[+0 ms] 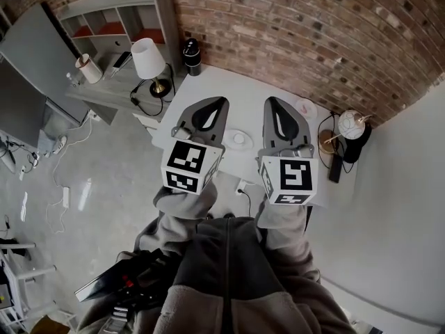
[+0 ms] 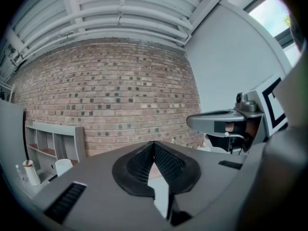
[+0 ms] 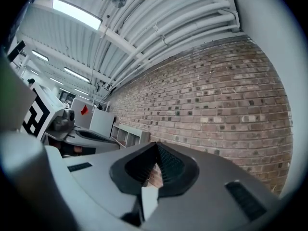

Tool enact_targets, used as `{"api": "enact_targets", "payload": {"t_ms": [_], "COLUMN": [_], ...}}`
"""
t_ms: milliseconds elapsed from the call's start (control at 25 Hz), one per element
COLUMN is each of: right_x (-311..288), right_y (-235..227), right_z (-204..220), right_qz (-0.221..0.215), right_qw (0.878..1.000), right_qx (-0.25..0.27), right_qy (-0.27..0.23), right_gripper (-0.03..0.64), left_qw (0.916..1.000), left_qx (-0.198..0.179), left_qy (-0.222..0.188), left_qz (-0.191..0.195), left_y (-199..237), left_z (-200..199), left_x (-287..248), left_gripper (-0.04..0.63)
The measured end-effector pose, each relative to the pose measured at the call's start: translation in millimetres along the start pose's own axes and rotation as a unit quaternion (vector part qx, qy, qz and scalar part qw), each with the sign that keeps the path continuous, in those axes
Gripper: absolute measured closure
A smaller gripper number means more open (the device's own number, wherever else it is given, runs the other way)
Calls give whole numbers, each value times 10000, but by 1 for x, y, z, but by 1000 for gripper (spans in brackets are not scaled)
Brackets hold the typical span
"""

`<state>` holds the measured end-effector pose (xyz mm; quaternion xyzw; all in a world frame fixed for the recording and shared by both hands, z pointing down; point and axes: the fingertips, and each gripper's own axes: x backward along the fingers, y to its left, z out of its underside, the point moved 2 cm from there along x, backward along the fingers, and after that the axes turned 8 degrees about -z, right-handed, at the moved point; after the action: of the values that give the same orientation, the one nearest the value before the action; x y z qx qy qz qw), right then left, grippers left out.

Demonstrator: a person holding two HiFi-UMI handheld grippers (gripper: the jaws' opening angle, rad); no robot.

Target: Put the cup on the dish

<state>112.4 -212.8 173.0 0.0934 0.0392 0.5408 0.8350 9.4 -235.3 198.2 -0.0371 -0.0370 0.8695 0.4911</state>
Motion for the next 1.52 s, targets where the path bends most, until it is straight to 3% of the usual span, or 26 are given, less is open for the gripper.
{"api": "enact_targets", "payload": {"t_ms": [760, 1520], "right_x": [-11, -15], "right_y": [-30, -42], "right_z": [-25, -14], "right_qz": [124, 2], "right_qw": [9994, 9996], "right_qx": [40, -29], "right_qy": [-330, -288], "right_gripper": [614, 614], "left_qw": [9988, 9991], "left_qx": [-223, -253], "left_qy": [-424, -338], "left_qz": [-28, -33], "left_y": [2, -6], "left_z": [-38, -33], "left_x": [-23, -40], "left_gripper": [590, 590]}}
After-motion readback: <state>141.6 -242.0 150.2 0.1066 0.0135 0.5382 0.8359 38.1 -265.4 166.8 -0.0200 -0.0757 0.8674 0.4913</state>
